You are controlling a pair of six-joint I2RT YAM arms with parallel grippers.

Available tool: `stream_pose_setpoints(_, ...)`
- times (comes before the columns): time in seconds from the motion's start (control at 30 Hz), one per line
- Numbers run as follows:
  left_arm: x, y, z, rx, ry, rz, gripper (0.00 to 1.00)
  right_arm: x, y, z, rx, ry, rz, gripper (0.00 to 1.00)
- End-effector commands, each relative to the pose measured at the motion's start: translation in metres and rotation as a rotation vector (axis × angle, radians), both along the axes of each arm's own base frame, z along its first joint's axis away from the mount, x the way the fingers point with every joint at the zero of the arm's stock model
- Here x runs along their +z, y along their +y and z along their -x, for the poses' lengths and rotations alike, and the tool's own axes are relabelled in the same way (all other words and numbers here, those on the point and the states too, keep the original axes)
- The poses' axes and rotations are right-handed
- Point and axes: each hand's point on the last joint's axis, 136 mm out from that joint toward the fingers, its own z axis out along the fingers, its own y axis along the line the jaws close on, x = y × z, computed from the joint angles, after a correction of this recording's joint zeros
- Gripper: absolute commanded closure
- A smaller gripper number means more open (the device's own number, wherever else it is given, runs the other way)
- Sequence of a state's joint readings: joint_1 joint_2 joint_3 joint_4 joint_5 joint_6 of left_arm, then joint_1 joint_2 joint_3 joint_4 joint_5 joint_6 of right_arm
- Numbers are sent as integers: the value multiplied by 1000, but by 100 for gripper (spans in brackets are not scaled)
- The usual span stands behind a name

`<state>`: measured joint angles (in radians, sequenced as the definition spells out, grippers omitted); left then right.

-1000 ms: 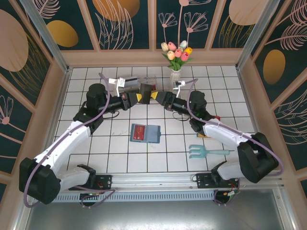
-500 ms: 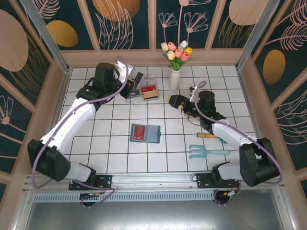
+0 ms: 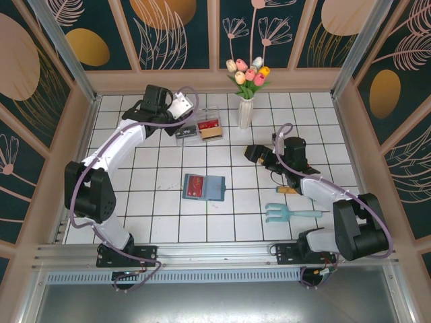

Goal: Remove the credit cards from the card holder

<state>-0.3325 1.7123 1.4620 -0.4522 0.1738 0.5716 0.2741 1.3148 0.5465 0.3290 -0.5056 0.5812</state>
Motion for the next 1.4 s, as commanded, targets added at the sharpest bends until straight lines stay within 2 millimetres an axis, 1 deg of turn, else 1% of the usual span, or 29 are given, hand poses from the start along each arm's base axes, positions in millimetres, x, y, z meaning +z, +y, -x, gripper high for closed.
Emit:
stream_pose_setpoints(0.0,7,-13,-4,-183,-80,-57,100,-4,1,2,26,-23,-6,1)
stream_pose_setpoints(0.07,-1,-13,-4,-217,-64,-95,100,-10,2,5,38,-8,-10,1)
stream_pose_setpoints(0.13,-11,-16,3,-292,-25,-123,100,-12,5,8,57,-3,-20,1)
stream_pose_setpoints(0.2,-22,-18,10,-365,6,-158,100,-10,7,10,73,-13,-32,1)
stream_pose_setpoints(0.33,-35,-16,1,-382,48,-190,100,-10,1,8,43,-26,-3,1)
stream_pose_setpoints(0.43,-45,-15,-2,-397,92,-210,100,-13,-1,9,30,-24,8,1)
stream_pose_setpoints(0.6,-53,-7,-9,-394,96,-238,100,-9,0,10,37,-26,-6,1)
stream_pose_setpoints(0.7,-65,4,-9,-400,128,-292,100,-3,1,12,41,-46,-13,1)
stream_pose_setpoints(0.83,-69,10,-12,-398,156,-298,100,-3,-2,12,29,-52,4,1)
stream_pose_setpoints(1.1,-84,11,-24,-402,157,-325,100,-6,-1,13,35,-41,4,1)
stream_pose_setpoints(1.23,-86,9,-30,-396,134,-320,100,-7,-2,12,27,-40,8,1)
stream_pose_setpoints(1.37,-90,12,-34,-383,121,-340,100,-10,-3,13,21,-34,13,1)
